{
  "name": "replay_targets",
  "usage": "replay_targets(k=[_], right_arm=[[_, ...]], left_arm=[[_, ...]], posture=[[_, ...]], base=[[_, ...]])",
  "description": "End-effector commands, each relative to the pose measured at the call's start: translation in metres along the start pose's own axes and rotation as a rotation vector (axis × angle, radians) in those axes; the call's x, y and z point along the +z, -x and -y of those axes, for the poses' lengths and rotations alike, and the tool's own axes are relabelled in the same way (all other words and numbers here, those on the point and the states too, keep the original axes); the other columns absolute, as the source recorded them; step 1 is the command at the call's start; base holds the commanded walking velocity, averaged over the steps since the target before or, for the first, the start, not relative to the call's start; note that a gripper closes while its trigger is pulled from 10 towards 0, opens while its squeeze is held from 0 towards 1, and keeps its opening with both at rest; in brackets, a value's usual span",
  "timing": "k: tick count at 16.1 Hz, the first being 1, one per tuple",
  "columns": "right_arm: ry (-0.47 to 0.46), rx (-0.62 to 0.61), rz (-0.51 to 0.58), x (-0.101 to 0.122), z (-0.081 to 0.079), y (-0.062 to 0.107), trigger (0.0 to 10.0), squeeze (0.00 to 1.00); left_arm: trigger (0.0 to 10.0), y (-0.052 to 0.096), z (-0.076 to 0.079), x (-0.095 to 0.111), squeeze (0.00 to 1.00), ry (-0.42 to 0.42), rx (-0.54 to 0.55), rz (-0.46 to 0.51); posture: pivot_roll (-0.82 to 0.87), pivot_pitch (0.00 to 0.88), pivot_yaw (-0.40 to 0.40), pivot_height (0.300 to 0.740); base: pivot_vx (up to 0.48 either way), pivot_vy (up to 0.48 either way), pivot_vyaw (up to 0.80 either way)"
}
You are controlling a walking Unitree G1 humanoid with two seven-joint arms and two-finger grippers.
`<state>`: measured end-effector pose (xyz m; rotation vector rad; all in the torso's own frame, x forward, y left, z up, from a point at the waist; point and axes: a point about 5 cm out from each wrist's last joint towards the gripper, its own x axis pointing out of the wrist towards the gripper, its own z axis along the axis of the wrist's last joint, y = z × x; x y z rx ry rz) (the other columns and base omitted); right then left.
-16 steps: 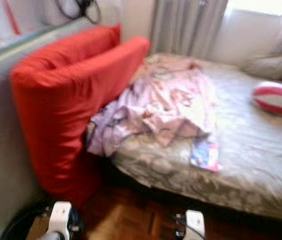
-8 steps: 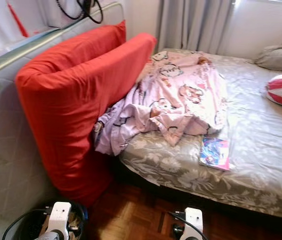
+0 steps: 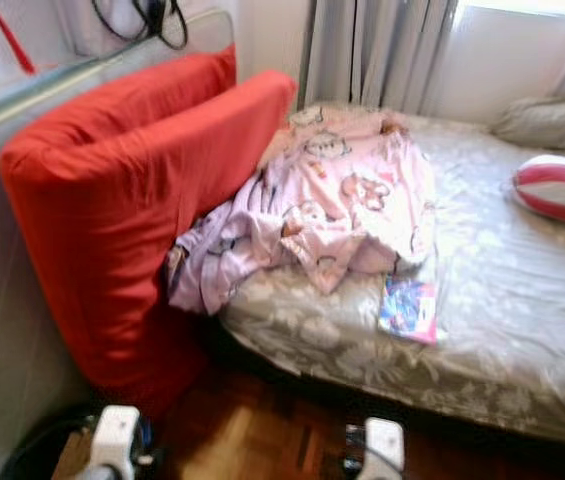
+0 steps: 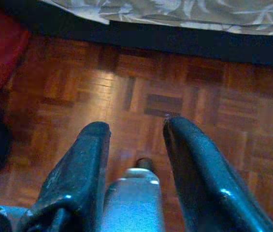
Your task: Clean up the room
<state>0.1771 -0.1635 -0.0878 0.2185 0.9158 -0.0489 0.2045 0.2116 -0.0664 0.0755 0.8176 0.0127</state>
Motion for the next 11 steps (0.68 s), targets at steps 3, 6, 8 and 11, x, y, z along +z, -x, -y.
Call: replay_targets(k=[3, 6, 8, 11], right_arm=[[0.006, -0.035, 0.008, 0.003, 0.0118, 0.0014, 10.0, 0.0], [0.002, -0.035, 0.012, 0.0039, 0.0114, 0.0012, 10.0, 0.0], [0.0, -0.035, 0.012, 0.004, 0.0113, 0.0011, 10.0, 0.0], [0.0, -0.034, 0.013, 0.0041, 0.0115, 0.0012, 10.0, 0.0]], left_arm=[[10.0, -0.0009, 0.0082, -0.0015, 0.0, -0.001, -0.019, -0.015], [10.0, -0.0007, 0.0077, -0.0022, 0.0, -0.002, -0.018, -0.019], [10.0, -0.0006, 0.0073, -0.0026, 0.0, -0.005, -0.018, -0.021], [10.0, -0.0006, 0.0071, -0.0026, 0.0, -0.001, -0.016, -0.02]], posture=[[0.01, 0.0, -0.026, 0.74], [0.01, 0.0, -0.025, 0.74], [0.01, 0.0, -0.025, 0.74], [0.01, 0.0, -0.026, 0.74]], base=[[0.0, -0.27, 0.0], [0.0, -0.263, 0.0], [0.0, -0.247, 0.0], [0.0, -0.164, 0.0]])
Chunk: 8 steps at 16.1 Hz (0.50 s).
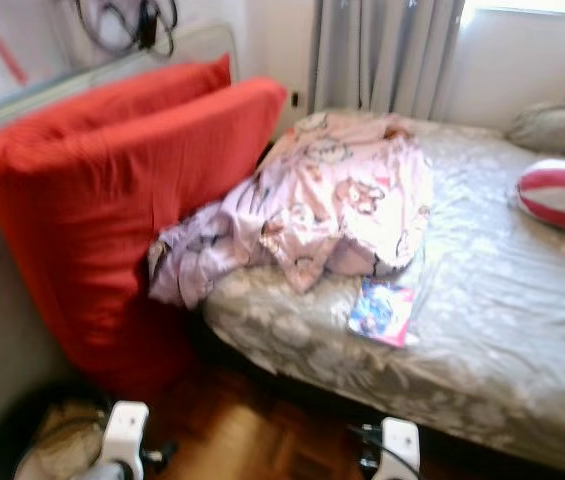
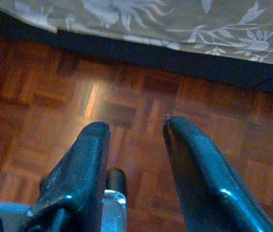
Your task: Clean up the room
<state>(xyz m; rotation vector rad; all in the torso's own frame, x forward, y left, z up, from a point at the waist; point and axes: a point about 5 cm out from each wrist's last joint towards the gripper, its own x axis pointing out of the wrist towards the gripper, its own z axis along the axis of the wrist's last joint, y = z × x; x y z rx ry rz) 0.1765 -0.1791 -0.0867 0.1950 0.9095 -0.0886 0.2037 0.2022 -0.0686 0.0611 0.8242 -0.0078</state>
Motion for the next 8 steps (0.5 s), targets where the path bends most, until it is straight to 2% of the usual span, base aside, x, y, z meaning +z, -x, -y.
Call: replay_targets(k=[1, 6, 8], right_arm=[[-0.005, 0.009, 0.003, 0.0008, -0.0035, -0.0006, 10.0, 0.0], [-0.004, 0.006, -0.001, -0.0005, -0.0031, -0.0004, 10.0, 0.0], [-0.003, 0.007, 0.0, -0.0005, -0.0033, -0.0003, 10.0, 0.0]], left_arm=[[10.0, 0.0002, -0.0024, -0.0012, 0.0, -0.003, 0.008, -0.014], [10.0, 0.0013, -0.0067, -0.0045, 0.0, -0.002, 0.029, -0.032], [10.0, 0.0015, -0.0059, -0.0044, 0.0, 0.028, 0.016, -0.022]], posture=[[0.01, 0.0, -0.027, 0.74], [0.01, 0.0, -0.026, 0.74], [0.01, 0.0, -0.026, 0.74]], base=[[0.0, 0.0, 0.0], [0.0, 0.0, 0.0], [0.0, 0.0, 0.0]])
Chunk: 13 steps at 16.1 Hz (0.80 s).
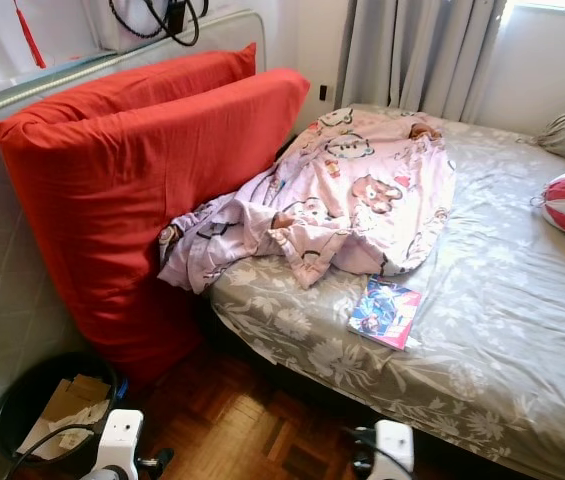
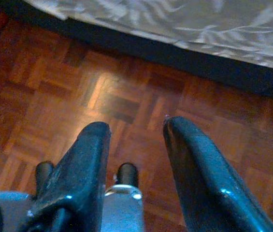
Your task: Clean up the room
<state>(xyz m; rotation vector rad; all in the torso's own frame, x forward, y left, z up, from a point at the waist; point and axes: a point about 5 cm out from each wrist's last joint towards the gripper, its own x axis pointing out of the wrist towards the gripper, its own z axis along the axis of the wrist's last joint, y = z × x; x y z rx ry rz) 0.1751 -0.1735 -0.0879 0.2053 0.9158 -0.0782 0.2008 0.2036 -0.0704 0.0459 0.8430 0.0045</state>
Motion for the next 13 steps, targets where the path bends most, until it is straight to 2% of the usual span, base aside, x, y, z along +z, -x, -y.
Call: replay_targets(k=[1, 3, 13], right_arm=[[0.002, -0.004, 0.009, 0.0029, 0.0019, -0.0002, 10.0, 0.0], [0.001, -0.004, 0.008, 0.0031, 0.0021, -0.0003, 10.0, 0.0], [0.001, -0.002, 0.015, 0.0049, 0.0019, -0.0006, 10.0, 0.0]], left_arm=[[10.0, 0.0005, -0.0036, -0.0007, 0.0, 0.009, 0.004, -0.007], [10.0, 0.0002, -0.0025, 0.0004, 0.0, 0.014, -0.002, -0.001], [10.0, -0.0005, -0.0024, 0.0026, 0.0, 0.021, -0.001, -0.002]], posture=[[0.01, 0.0, -0.029, 0.74], [0.01, 0.0, -0.03, 0.74], [0.02, 0.0, -0.033, 0.74]], base=[[0.0, 0.0, 0.0], [0.15, 0.0, 0.0], [0.345, 0.0, 0.0]])
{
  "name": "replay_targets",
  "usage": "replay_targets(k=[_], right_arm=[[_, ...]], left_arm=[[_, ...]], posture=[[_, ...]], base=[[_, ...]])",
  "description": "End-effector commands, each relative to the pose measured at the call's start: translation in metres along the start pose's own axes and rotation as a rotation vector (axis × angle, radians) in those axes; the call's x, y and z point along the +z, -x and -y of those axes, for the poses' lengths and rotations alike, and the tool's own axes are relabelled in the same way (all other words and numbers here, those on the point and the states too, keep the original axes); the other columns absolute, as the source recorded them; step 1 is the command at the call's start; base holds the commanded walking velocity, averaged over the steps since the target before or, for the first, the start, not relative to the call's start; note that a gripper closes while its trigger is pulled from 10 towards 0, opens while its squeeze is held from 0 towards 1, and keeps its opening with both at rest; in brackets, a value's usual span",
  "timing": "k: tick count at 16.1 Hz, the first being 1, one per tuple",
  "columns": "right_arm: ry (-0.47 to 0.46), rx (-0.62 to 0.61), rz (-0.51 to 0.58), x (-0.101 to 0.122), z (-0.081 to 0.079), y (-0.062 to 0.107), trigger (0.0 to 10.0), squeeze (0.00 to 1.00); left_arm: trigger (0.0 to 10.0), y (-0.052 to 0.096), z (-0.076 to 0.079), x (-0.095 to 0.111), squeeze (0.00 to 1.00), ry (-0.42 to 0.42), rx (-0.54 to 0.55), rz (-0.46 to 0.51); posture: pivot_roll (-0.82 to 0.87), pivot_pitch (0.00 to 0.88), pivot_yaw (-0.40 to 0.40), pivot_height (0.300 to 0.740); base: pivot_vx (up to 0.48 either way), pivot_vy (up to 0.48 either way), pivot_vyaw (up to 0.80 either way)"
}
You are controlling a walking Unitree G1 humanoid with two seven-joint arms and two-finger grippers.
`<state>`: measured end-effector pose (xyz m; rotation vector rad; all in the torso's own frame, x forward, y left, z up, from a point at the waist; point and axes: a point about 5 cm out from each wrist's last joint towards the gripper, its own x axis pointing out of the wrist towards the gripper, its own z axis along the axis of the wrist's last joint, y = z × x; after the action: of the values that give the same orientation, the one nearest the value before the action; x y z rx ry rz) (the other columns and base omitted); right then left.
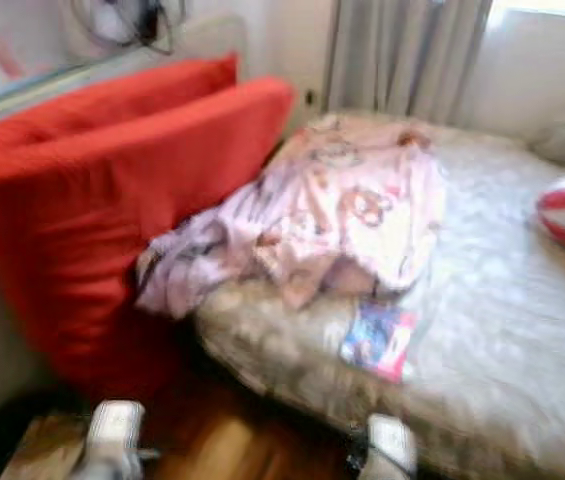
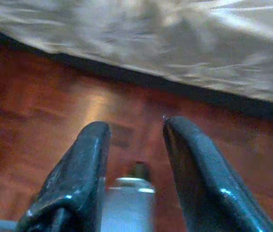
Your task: Clean up the room
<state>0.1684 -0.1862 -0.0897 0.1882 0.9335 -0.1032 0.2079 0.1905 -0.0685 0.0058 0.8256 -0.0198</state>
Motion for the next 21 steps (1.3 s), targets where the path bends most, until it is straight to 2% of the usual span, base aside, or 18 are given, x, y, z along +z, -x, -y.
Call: replay_targets(k=[1, 4, 8, 12, 18, 19, 21], right_arm=[[0.003, 0.031, 0.027, 0.009, -0.012, -0.003, 10.0, 0.0], [-0.014, 0.019, 0.026, 0.009, -0.011, -0.003, 10.0, 0.0], [-0.013, 0.022, 0.03, 0.011, -0.011, -0.003, 10.0, 0.0], [-0.011, 0.02, 0.04, 0.012, -0.011, -0.004, 10.0, 0.0], [-0.014, 0.028, 0.056, 0.015, -0.014, -0.004, 10.0, 0.0], [-0.015, 0.029, 0.07, 0.019, -0.014, -0.005, 10.0, 0.0], [-0.015, 0.035, 0.119, 0.033, -0.015, -0.006, 10.0, 0.0]], left_arm=[[10.0, 0.003, -0.015, -0.004, 0.0, -0.004, 0.037, -0.019], [10.0, 0.003, -0.015, -0.004, 0.0, -0.004, 0.037, -0.018], [10.0, 0.002, -0.013, 0.001, 0.0, -0.002, 0.031, -0.005], [10.0, 0.002, -0.015, 0.002, 0.0, -0.006, 0.039, -0.002], [10.0, 0.0, -0.015, 0.012, 0.0, 0.045, 0.045, 0.047], [10.0, 0.0, -0.017, 0.016, 0.0, 0.073, 0.055, 0.07], [10.0, -0.002, -0.016, 0.029, 0.0, 0.072, 0.049, 0.132]], posture=[[0.02, 0.0, -0.034, 0.74], [0.02, 0.0, -0.036, 0.74], [0.02, 0.0, -0.035, 0.74], [0.02, 0.0, -0.035, 0.74], [0.02, 0.0, -0.028, 0.74], [0.02, 0.0, -0.028, 0.74], [0.02, 0.0, -0.029, 0.74]], base=[[0.364, 0.0, 0.0], [0.368, 0.0, 0.0], [0.385, 0.0, -0.69], [0.385, 0.0, 0.0], [0.0, 0.0, 0.0], [0.0, 0.0, 0.0], [0.0, 0.0, 0.0]])
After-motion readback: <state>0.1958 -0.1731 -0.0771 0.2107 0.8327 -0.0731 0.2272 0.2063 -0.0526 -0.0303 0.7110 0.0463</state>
